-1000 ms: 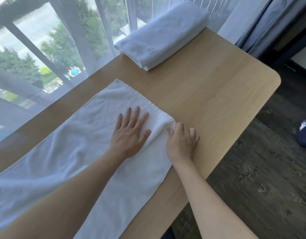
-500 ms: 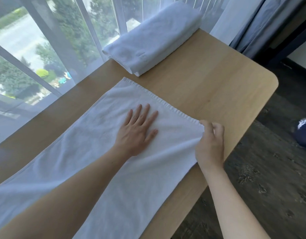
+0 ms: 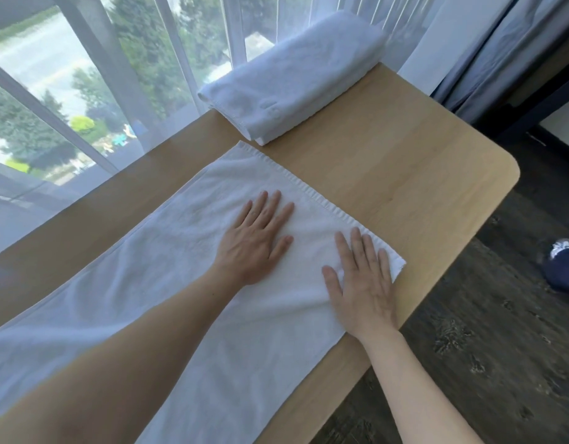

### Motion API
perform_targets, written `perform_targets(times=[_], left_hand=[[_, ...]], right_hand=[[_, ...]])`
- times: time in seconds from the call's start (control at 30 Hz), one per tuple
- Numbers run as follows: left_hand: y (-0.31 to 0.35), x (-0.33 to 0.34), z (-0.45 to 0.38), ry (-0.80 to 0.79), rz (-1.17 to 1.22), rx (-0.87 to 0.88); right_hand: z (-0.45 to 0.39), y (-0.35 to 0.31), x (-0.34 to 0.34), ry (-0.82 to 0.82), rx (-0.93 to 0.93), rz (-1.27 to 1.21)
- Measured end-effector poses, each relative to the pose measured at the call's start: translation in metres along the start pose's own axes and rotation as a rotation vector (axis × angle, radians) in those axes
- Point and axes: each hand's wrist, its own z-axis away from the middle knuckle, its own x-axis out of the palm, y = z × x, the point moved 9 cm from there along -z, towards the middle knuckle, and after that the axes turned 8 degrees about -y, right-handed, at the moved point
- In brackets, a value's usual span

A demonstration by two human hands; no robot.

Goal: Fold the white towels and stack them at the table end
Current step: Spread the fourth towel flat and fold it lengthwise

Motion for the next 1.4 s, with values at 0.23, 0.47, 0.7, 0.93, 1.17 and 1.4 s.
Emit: perform_targets(times=[0.23, 0.47, 0.7, 0.93, 1.17, 1.4], left_hand=[[-0.001, -0.011, -0.017, -0.056, 0.012, -0.003], [0.014, -0.011, 0.098, 0.121, 0.158, -0.139], [-0.034, 0.041, 0.193, 0.003, 0.081, -0.492], [-0.044, 0.046, 0.207, 0.072, 0.083, -0.658], [-0.045, 0.048, 0.201, 0.113, 0.052, -0.634], [-0.048, 0.046, 0.203, 0.180, 0.041, -0.649]], right_hand=[[0.007, -0.021, 0.014, -0.007, -0.068, 0.107], [0.010, -0.055, 0.007, 0.046, -0.106, 0.047], [0.009, -0.082, 0.024, -0.041, -0.138, 0.059], [0.024, -0.160, 0.050, -0.164, -0.594, 0.233], [-0.053, -0.180, -0.003, 0.001, -0.424, 0.106], [-0.153, -0.199, -0.002, -0.154, -0.466, 0.366]])
